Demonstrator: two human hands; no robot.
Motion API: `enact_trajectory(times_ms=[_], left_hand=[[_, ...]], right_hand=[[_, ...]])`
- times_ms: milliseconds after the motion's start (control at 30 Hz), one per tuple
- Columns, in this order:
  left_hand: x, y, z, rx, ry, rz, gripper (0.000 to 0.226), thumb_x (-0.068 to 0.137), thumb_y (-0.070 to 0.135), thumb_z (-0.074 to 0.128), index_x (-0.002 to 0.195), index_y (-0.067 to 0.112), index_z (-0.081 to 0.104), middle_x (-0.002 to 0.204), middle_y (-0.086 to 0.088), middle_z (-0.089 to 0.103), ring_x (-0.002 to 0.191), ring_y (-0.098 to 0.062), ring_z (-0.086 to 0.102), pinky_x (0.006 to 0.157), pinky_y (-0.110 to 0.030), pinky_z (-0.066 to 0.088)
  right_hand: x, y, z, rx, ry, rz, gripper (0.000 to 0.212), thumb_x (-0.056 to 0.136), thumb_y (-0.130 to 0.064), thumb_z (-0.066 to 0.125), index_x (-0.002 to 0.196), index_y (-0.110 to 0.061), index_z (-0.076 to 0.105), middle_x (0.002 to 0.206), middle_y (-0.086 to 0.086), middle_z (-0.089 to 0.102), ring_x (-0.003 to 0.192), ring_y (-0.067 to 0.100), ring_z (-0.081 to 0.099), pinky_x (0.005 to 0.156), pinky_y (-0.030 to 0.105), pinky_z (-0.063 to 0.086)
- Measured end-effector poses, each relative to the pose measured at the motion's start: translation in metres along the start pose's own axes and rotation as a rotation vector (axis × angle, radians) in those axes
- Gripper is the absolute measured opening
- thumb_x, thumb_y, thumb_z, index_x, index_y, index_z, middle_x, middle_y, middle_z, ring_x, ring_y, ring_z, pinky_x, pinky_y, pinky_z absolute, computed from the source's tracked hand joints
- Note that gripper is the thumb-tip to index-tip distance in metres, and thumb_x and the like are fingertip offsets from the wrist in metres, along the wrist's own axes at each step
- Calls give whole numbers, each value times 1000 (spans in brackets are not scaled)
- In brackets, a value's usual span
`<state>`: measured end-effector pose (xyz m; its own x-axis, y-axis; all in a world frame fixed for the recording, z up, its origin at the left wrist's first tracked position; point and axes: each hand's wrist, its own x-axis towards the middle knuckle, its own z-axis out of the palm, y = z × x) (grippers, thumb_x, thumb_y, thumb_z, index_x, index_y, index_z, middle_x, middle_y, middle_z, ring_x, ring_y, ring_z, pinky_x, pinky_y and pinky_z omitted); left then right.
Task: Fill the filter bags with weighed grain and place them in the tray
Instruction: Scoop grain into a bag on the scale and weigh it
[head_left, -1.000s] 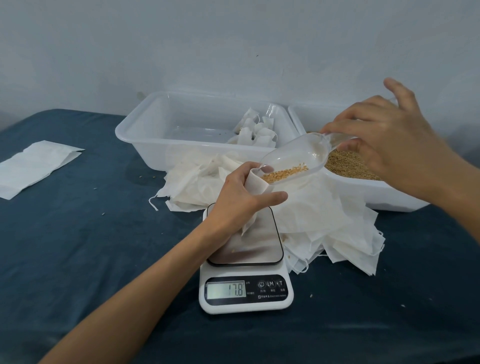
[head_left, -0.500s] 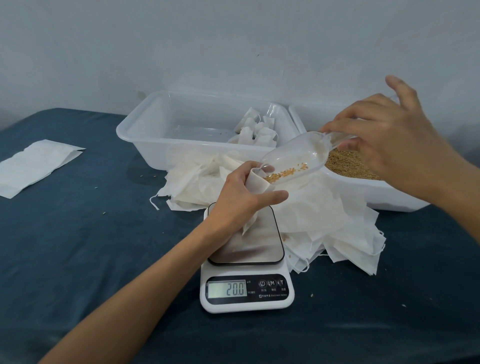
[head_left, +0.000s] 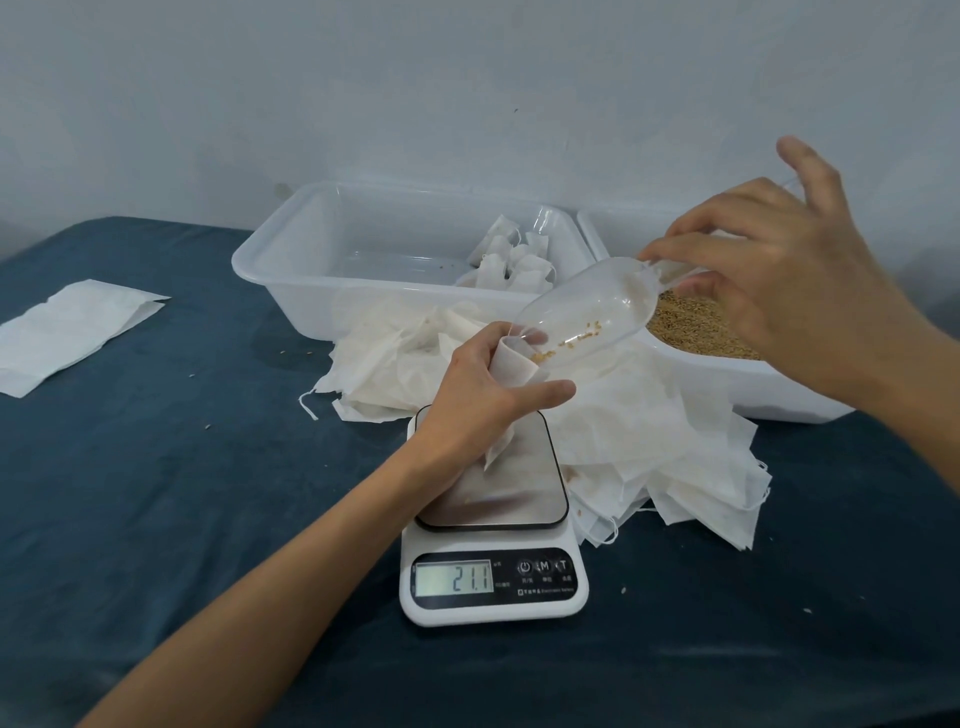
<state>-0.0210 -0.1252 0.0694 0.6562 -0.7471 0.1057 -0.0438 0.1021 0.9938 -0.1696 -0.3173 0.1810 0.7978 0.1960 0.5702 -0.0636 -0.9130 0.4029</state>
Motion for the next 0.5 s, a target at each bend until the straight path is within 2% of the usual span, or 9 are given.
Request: enact_trajectory(times_ms=[200, 367, 500], left_hand=[[0, -1, -1, 1, 9, 6, 45, 79, 7, 88, 118, 15, 66, 99, 0, 70, 84, -11, 67, 75, -18, 51], [1, -2, -1, -4, 22, 9, 44, 80, 7, 88, 118, 15, 67, 101, -4, 69, 89, -15, 66, 84, -31, 54], [1, -2, -2, -18, 28, 19, 42, 81, 7, 87, 118, 14, 67, 100, -4, 67, 85, -13, 65, 77, -23, 54]], right_hand=[[1, 2, 0, -31, 85, -38, 24, 92, -5, 72, 115, -12, 74, 108, 9, 70, 99, 37, 63, 117, 66, 19], [2, -1, -1, -34, 130, -51, 23, 93, -2, 69, 113, -11, 76, 109, 8, 71, 100, 36, 63, 116, 66, 19], [2, -2, 0, -42, 155, -73, 21, 94, -3, 68, 112, -11, 77, 108, 8, 72, 99, 36, 63, 116, 66, 19]])
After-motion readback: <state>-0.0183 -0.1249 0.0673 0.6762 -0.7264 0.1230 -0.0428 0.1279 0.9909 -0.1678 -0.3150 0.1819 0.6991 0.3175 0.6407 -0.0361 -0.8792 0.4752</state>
